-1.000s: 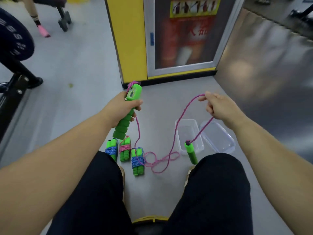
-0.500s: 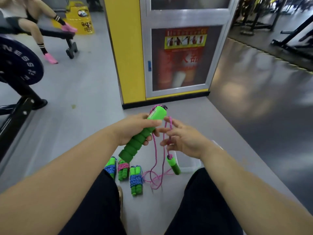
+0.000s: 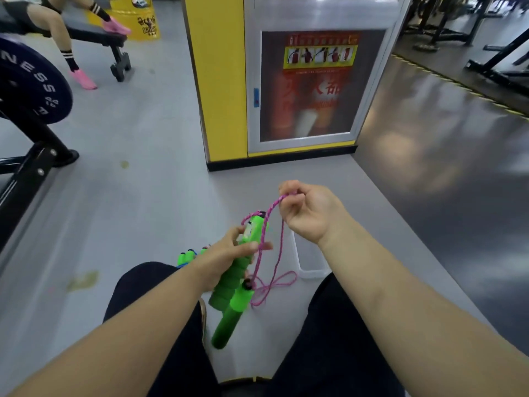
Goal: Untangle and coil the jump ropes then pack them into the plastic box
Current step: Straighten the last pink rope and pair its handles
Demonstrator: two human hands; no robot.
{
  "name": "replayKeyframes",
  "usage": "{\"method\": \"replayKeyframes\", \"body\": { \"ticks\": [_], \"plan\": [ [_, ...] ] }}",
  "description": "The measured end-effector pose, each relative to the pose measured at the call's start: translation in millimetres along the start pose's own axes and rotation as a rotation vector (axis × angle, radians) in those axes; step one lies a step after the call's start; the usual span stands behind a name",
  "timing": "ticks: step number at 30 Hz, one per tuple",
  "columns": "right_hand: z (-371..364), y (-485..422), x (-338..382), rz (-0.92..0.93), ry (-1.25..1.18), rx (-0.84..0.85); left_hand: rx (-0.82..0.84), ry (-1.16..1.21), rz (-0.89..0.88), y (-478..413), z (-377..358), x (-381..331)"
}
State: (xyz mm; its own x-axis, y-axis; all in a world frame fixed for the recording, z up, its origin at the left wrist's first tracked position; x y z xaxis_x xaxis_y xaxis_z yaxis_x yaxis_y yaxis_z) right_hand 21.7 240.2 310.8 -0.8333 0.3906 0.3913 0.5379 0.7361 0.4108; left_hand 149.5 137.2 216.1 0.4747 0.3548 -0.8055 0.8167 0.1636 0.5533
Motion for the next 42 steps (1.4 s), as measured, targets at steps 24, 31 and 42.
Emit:
{"method": "replayKeyframes", "body": {
  "ticks": [24,31,42],
  "plan": [
    [113.7,-2.2,-57.5,0.078,0.558,-0.188,-0.326,0.166,0.265,-25.5,-9.0,-5.0],
    [116.8,-12.2,-54.3,0.108,0.140,-0.343,-0.124,0.146,0.396,-16.9,-21.0,32.8],
    [115.4,-3.5,-77.9,-0.022,0.326,-0.161,-0.404,-0.164,0.192,-17.0,-34.0,19.1]
  ]
}}
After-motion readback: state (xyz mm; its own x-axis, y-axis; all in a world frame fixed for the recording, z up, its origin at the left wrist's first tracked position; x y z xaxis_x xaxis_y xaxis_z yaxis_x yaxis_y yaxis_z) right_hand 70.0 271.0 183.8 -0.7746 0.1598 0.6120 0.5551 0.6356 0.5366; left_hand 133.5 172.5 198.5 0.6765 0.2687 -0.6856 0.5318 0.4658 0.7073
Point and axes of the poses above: each hand's wrist, its own y-axis away from the middle knuckle, its own z-axis out of the back of the hand, x = y × z, the point moved 1 cm from there along -y, towards the middle knuckle, and after that the axes turned 10 degrees about z, right-handed, at the moved point
